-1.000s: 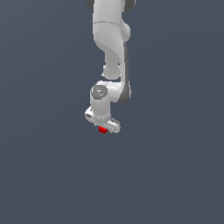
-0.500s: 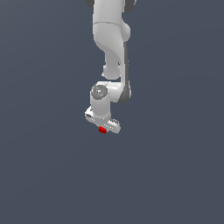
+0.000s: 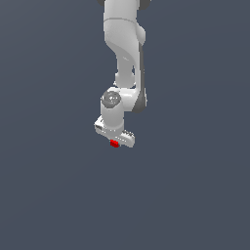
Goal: Pick up the red cube and move it to a goal position.
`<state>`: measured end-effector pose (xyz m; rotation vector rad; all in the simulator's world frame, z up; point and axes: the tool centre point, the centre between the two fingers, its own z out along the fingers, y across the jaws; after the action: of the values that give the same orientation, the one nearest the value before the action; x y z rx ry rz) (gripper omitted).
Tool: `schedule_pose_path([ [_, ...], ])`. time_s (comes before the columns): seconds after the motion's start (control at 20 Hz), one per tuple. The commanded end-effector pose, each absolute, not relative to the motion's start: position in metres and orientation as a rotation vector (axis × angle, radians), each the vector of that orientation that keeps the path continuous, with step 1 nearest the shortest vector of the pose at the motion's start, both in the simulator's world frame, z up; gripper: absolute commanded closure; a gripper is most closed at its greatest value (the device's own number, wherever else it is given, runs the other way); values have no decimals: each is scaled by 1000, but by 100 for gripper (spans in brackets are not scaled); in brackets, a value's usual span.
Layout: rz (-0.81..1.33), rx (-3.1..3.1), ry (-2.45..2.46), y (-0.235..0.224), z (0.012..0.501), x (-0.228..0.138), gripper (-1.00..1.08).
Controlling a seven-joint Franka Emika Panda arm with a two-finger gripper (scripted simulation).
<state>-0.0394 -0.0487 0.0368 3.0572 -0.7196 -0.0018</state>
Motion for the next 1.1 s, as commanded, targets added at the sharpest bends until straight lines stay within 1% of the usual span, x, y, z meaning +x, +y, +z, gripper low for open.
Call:
schedule_pose_path([
  [0.0, 1, 3058, -719, -47, 50, -38, 108],
  [0.35, 0, 3058, -720, -42, 105, -34, 108],
  [1.05, 1, 3056, -722, -28, 261, -22, 108],
])
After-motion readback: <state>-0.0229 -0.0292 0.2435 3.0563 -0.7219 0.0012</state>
